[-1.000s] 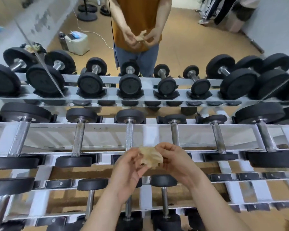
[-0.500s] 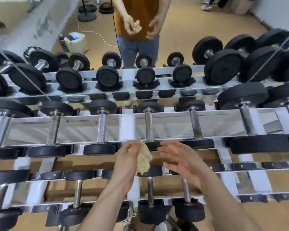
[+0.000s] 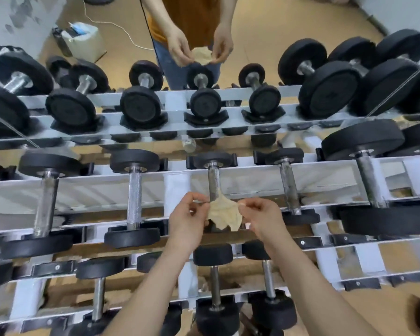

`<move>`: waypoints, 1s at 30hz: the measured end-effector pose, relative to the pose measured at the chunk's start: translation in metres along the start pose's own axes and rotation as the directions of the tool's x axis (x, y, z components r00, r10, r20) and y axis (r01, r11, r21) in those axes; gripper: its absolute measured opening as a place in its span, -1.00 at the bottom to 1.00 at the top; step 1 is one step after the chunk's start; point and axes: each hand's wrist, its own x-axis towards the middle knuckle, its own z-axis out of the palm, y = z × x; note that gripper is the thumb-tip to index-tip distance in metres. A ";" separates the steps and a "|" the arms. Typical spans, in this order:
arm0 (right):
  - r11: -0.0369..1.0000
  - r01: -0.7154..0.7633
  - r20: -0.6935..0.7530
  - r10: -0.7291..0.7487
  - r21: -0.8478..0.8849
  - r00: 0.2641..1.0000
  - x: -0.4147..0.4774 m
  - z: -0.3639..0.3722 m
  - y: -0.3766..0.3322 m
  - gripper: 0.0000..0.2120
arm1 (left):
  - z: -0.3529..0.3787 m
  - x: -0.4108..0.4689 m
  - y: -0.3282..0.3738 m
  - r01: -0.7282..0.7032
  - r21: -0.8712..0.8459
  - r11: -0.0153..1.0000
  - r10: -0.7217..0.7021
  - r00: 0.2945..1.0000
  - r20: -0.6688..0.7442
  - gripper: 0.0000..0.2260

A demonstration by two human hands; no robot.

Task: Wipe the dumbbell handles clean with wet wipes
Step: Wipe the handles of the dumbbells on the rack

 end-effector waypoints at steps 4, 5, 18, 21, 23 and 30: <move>0.930 0.125 -0.158 -0.189 -0.345 0.969 0.032 0.024 0.004 -0.78 | 0.007 0.032 -0.017 -0.109 0.290 0.951 0.110 0.994 0.013 -0.96; 0.889 0.161 -0.162 -0.250 -0.428 0.955 0.035 0.029 0.006 -0.74 | 0.008 0.036 -0.020 -0.119 0.334 0.935 0.116 0.993 0.029 -0.95; 0.719 0.373 0.091 -0.399 -0.586 0.912 0.047 0.052 0.024 -0.85 | 0.011 0.019 -0.038 -0.281 0.408 0.869 0.238 0.959 0.155 -0.81; 0.779 0.416 0.016 -0.463 -0.469 0.886 0.056 0.060 0.022 -0.85 | 0.018 0.014 -0.038 -0.245 0.394 0.886 0.207 0.969 0.137 -0.77; 0.806 0.428 -0.058 -0.491 -0.409 0.869 0.066 0.063 0.014 -0.85 | 0.022 0.020 -0.032 -0.226 0.411 0.883 0.181 0.973 0.146 -0.76; 0.861 0.327 0.099 -0.314 -0.389 0.944 0.052 0.043 0.037 -0.96 | 0.027 0.020 -0.024 -0.169 0.542 0.823 0.096 0.982 0.161 -0.72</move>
